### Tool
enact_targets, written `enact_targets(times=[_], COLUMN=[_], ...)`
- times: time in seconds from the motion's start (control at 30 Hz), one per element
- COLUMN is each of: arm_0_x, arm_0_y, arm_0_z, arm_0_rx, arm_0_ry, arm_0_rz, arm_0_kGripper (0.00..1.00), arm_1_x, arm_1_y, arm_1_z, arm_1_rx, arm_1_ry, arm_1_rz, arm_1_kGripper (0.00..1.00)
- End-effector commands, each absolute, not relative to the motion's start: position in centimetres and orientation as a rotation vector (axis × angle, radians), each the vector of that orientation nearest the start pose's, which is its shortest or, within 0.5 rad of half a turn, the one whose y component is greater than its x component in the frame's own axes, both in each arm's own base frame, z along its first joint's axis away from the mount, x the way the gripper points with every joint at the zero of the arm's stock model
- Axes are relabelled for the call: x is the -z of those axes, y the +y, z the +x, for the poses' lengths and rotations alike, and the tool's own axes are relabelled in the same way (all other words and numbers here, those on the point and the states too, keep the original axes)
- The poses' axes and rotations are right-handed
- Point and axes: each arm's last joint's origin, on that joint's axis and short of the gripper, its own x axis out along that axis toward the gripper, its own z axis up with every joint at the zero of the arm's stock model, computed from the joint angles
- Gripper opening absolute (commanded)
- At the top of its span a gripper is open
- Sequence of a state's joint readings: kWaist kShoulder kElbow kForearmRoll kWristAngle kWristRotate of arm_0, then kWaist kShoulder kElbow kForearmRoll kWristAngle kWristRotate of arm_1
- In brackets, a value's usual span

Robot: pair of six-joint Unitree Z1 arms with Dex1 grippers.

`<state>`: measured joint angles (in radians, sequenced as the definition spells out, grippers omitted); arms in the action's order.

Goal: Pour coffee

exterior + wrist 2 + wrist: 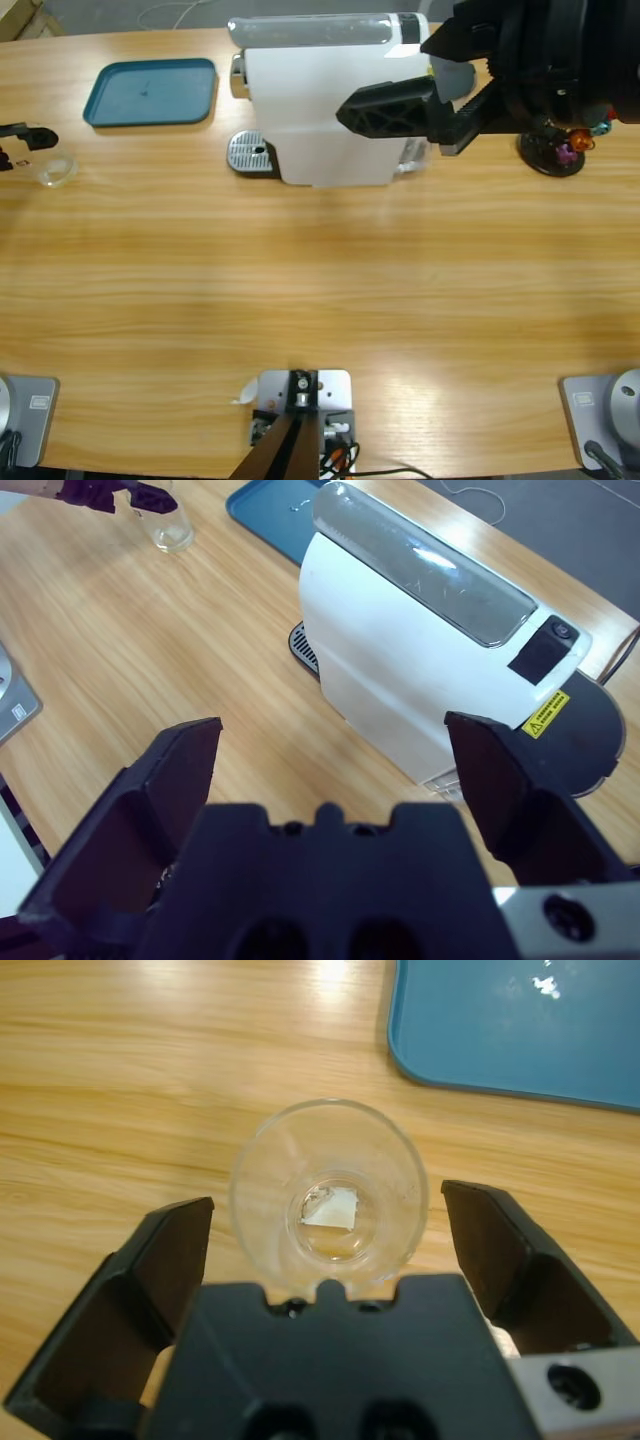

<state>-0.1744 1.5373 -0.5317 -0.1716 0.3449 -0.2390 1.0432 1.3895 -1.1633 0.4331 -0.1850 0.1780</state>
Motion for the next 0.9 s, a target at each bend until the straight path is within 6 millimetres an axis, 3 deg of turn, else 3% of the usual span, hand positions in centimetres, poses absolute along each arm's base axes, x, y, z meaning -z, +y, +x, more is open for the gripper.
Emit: enact_targets(times=[0.03,0.2,0.37,0.43,0.47,0.5,0.53,0.7,0.9], arm_0_x=[-18.5,-17.6,-17.4,-17.4,-17.4,-17.4,-17.4,-18.9,-22.9], arm_0_y=[-1.9,-2.0,-1.9,-1.9,-1.9,-1.9,-1.9,-2.5,-4.2], arm_0_z=[24.2,25.0,24.9,24.8,24.8,24.7,24.5,23.6,22.1], arm_0_rx=[-0.290,-0.269,-0.267,-0.264,-0.258,-0.251,-0.248,-0.132,0.151], arm_0_ry=[0.823,0.823,0.835,0.836,0.838,0.837,0.836,0.795,0.672], arm_0_rz=[-0.010,-0.021,-0.012,-0.006,-0.006,-0.010,-0.006,0.035,0.120], arm_0_kGripper=[0.987,0.971,0.771,0.513,0.326,0.037,0.000,0.000,0.000], arm_1_x=[-36.0,-36.0,-36.0,-36.0,-36.0,-36.1,-36.1,-36.7,-38.8], arm_1_y=[22.4,22.4,22.6,22.6,22.5,22.4,22.4,21.6,17.6], arm_1_z=[13.8,13.8,14.0,13.9,13.9,13.9,13.9,13.6,11.6], arm_1_rx=[-0.758,-0.758,-0.757,-0.757,-0.756,-0.756,-0.756,-0.740,-0.710], arm_1_ry=[0.690,0.692,0.693,0.693,0.691,0.690,0.690,0.671,0.634], arm_1_rz=[-0.257,-0.254,-0.253,-0.253,-0.252,-0.251,-0.251,-0.255,-0.344], arm_1_kGripper=[1.000,1.000,1.000,1.000,1.000,1.000,0.999,0.996,1.000])
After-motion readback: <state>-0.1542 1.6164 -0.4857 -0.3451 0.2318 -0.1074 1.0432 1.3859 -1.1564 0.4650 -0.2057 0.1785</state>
